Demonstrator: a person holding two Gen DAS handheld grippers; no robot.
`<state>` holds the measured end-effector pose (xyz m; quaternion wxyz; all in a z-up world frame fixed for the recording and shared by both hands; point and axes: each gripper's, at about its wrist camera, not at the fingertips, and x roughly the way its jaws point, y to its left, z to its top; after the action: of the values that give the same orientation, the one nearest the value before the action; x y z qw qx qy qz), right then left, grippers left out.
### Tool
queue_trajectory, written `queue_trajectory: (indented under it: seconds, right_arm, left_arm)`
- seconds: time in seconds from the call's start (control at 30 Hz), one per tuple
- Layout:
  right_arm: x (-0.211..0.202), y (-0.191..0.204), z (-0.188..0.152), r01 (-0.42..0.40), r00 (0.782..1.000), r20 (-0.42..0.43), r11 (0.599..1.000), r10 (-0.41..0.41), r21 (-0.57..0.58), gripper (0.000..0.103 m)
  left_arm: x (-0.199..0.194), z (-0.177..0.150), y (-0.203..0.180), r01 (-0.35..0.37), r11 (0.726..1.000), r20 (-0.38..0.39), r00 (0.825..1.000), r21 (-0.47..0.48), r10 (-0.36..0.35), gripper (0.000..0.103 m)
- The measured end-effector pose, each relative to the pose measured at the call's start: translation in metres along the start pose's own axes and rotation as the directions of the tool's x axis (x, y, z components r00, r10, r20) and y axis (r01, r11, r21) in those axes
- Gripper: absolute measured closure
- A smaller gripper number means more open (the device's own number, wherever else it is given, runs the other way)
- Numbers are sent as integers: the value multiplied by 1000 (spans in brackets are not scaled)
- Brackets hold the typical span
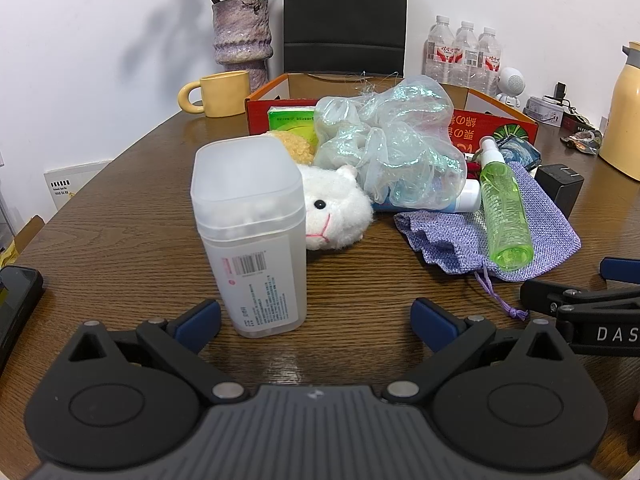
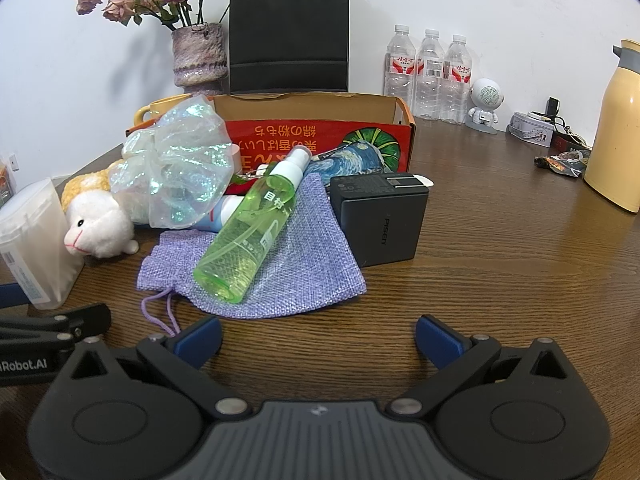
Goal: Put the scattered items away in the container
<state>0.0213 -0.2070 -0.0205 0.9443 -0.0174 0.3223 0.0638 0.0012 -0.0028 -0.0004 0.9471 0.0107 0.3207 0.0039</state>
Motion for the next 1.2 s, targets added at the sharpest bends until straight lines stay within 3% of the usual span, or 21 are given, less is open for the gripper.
queue_trajectory:
  seconds: [1.2]
  right_arm:
    - [-4, 0, 1, 0, 1000, 0, 1000, 0, 1, 0]
  left_arm:
    - [-2, -1, 3, 1, 1000, 0, 1000, 0, -1, 0]
